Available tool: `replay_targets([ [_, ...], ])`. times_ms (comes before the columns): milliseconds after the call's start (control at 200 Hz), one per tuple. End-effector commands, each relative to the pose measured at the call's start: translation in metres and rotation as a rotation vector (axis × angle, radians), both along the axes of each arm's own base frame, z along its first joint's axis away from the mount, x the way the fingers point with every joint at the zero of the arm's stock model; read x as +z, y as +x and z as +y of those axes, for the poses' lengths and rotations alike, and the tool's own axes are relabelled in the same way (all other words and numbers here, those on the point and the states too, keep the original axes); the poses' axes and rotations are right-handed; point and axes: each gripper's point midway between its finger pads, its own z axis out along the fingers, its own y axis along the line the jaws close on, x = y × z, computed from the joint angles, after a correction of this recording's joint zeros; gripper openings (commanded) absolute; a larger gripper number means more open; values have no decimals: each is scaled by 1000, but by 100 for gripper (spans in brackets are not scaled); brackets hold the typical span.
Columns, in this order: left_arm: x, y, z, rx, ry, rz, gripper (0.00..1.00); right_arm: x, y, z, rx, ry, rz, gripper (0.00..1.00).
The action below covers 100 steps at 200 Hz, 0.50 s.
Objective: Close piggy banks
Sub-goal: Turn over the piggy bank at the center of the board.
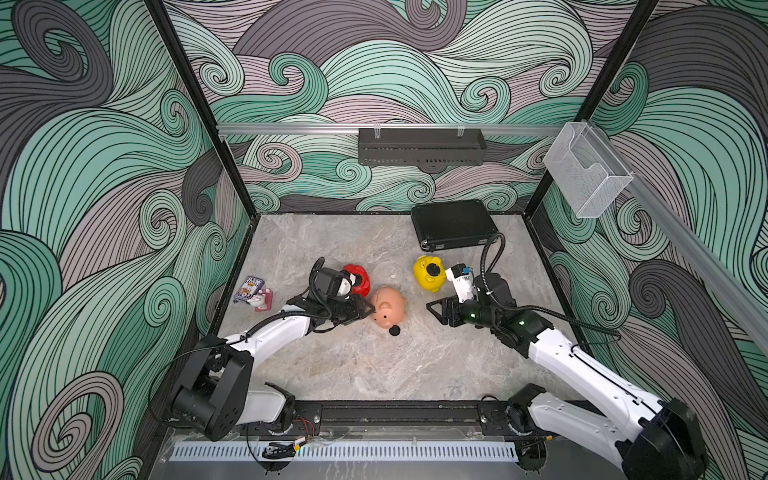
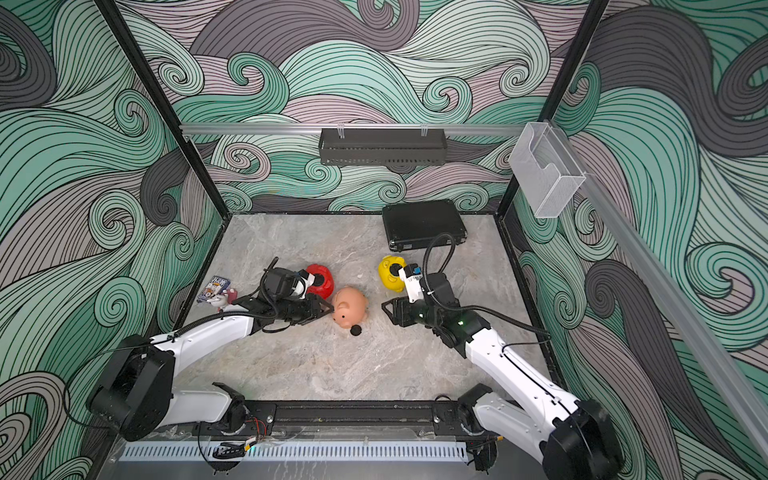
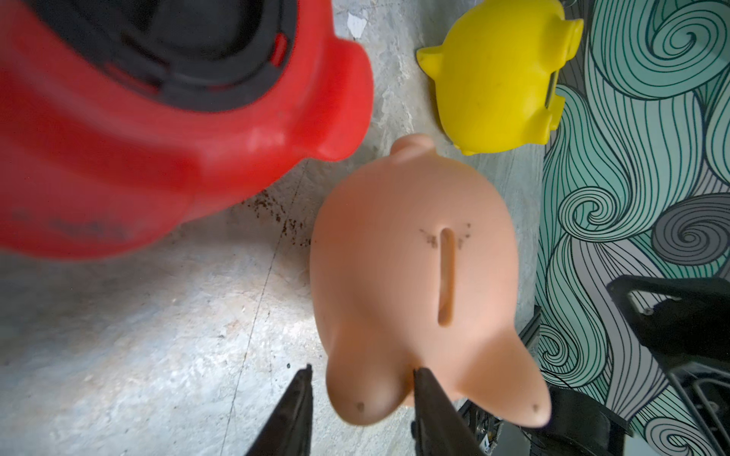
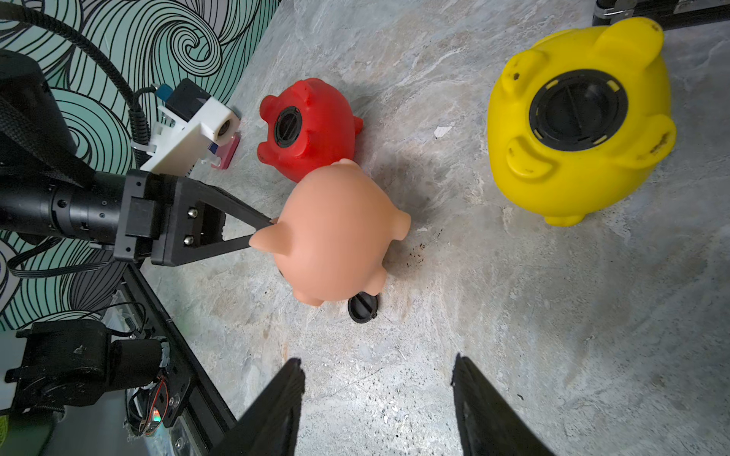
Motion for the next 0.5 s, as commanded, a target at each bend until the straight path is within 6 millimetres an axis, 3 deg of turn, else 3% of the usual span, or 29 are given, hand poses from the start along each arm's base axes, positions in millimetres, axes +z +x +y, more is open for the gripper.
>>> replay_targets([
  [0,-7,-6,10,3,56,18,40,1,-1,2,5,9,5,62],
  [495,-3,-5,9,2,42,12,41,-1,-1,4,9,12,14,62],
])
